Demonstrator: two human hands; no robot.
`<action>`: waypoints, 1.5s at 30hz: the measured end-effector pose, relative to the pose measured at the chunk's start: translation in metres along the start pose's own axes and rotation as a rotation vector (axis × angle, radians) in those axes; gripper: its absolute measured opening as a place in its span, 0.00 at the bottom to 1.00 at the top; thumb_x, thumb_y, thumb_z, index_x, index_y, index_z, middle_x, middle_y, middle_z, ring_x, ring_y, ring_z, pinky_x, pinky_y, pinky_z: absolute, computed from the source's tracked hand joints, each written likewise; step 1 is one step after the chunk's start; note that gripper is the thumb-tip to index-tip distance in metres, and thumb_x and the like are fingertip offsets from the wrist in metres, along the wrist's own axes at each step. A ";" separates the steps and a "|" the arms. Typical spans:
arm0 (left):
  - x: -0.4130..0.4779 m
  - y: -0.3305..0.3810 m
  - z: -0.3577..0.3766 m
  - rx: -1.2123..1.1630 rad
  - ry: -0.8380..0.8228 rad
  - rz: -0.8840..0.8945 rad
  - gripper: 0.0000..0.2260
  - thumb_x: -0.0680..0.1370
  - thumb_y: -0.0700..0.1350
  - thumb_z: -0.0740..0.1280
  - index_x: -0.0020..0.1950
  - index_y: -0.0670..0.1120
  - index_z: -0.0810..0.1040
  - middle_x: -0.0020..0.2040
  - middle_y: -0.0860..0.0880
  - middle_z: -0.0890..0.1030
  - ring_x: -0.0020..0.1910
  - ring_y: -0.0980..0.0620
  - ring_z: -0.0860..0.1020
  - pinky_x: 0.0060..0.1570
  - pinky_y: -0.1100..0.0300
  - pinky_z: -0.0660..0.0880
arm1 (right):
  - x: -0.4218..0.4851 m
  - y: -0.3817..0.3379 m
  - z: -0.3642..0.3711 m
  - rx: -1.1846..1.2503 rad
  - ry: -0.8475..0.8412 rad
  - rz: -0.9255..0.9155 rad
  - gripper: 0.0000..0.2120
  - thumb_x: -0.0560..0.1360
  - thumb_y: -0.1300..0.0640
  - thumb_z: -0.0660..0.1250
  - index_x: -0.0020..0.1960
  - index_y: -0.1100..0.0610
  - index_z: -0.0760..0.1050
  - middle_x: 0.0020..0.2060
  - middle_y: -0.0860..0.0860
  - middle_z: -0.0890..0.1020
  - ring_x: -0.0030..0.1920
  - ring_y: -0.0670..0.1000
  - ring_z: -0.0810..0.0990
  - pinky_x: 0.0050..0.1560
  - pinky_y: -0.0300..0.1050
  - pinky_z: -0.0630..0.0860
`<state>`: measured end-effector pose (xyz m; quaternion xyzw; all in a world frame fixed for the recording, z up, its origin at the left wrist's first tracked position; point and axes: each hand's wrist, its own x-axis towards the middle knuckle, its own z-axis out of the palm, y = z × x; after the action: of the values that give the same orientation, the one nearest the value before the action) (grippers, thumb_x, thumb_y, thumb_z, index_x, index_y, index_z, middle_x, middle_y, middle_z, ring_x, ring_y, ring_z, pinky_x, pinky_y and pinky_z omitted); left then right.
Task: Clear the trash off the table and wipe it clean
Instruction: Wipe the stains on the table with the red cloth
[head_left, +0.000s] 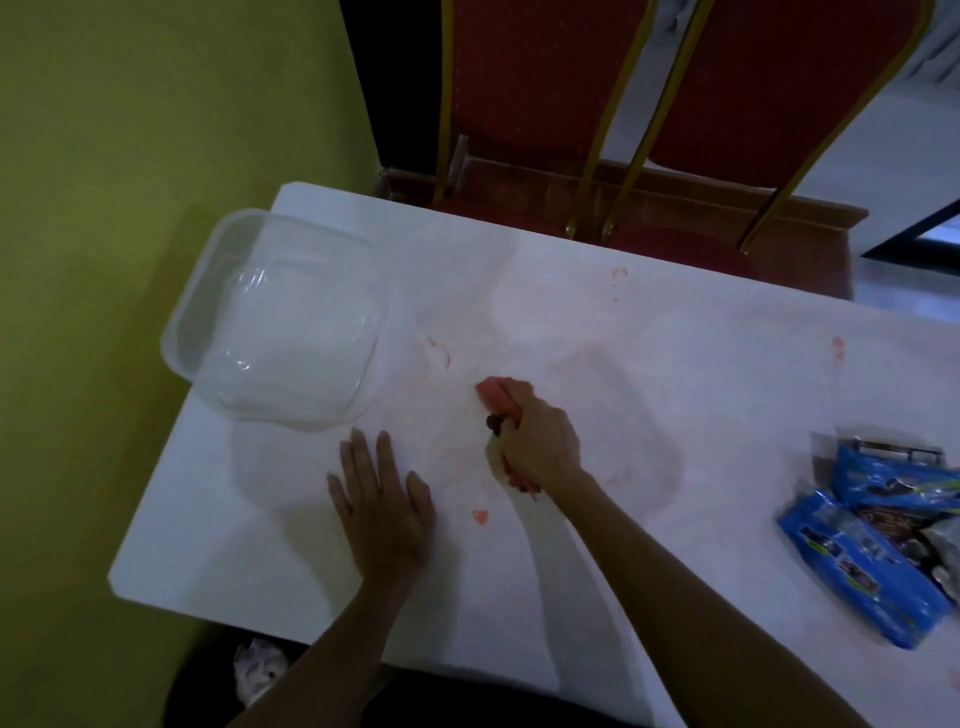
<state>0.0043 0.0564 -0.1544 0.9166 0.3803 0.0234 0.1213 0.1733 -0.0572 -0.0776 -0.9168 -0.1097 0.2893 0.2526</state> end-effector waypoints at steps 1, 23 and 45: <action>0.001 -0.001 0.000 -0.002 -0.003 0.001 0.28 0.80 0.53 0.54 0.79 0.44 0.59 0.80 0.40 0.56 0.80 0.42 0.51 0.76 0.39 0.50 | 0.000 -0.004 0.008 -0.030 -0.028 -0.023 0.23 0.81 0.56 0.57 0.73 0.38 0.65 0.41 0.48 0.84 0.25 0.45 0.79 0.29 0.38 0.77; 0.000 -0.009 0.010 -0.015 0.045 0.032 0.27 0.81 0.51 0.55 0.78 0.43 0.61 0.79 0.39 0.58 0.79 0.40 0.55 0.75 0.39 0.52 | -0.091 0.086 0.013 0.335 0.203 0.209 0.18 0.83 0.58 0.57 0.69 0.42 0.66 0.38 0.48 0.84 0.25 0.50 0.83 0.26 0.49 0.82; -0.065 -0.031 -0.013 -0.039 -0.159 0.000 0.28 0.80 0.54 0.48 0.80 0.50 0.58 0.81 0.43 0.54 0.80 0.43 0.52 0.74 0.37 0.54 | -0.042 0.037 0.035 -0.189 0.117 -0.162 0.24 0.79 0.58 0.63 0.74 0.49 0.65 0.66 0.56 0.68 0.62 0.58 0.73 0.58 0.54 0.78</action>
<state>-0.0650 0.0344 -0.1458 0.9131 0.3687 -0.0419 0.1690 0.1203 -0.0891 -0.1019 -0.9400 -0.1950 0.2022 0.1935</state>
